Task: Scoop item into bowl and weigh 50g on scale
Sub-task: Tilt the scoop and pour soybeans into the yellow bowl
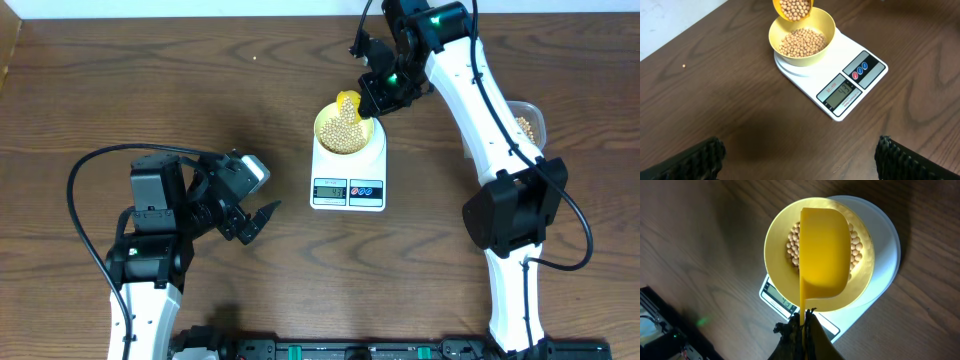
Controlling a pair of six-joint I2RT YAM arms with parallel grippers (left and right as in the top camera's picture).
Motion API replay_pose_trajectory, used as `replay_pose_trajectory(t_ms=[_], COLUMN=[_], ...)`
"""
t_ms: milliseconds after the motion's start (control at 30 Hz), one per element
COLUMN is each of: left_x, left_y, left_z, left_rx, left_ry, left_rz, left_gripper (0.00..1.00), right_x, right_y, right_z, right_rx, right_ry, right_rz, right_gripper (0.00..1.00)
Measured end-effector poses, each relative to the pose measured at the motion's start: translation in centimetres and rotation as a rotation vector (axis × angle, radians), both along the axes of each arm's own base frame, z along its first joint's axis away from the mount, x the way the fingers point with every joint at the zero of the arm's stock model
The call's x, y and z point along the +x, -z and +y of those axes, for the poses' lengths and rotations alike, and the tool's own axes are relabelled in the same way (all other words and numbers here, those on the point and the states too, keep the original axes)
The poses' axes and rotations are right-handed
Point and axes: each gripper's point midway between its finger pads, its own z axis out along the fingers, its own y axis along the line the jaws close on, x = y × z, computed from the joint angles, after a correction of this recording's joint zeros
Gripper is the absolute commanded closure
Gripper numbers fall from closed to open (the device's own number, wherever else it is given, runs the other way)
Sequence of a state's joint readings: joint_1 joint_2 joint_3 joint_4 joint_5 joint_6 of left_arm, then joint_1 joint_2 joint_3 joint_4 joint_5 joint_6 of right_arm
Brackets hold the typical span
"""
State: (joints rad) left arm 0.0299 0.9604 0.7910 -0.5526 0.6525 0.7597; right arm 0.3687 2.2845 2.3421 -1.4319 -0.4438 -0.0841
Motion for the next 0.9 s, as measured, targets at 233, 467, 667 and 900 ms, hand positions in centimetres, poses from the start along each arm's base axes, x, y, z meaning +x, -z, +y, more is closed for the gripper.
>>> replay_pose_trajectory(t_ms=[233, 467, 667, 900], left_x=[0.00, 0.00, 0.00, 0.00], left_y=[0.00, 0.00, 0.00, 0.00], left_z=[0.00, 0.00, 0.00, 0.00], left_rx=[0.000, 0.000, 0.000, 0.000], left_ry=[0.000, 0.000, 0.000, 0.000], left_rz=[0.000, 0.000, 0.000, 0.000], left_gripper=[0.02, 0.02, 0.03, 0.02], right_x=[0.06, 0.14, 0.12, -0.20], right_y=[0.08, 0.17, 0.20, 0.29], right_z=[-0.15, -0.31, -0.30, 0.25], right_rx=[-0.010, -0.022, -0.027, -0.039], right_ry=[-0.005, -0.019, -0.037, -0.065], right_rz=[-0.007, -0.020, -0.030, -0.041], right_gripper=[0.99, 0.99, 0.99, 0.99])
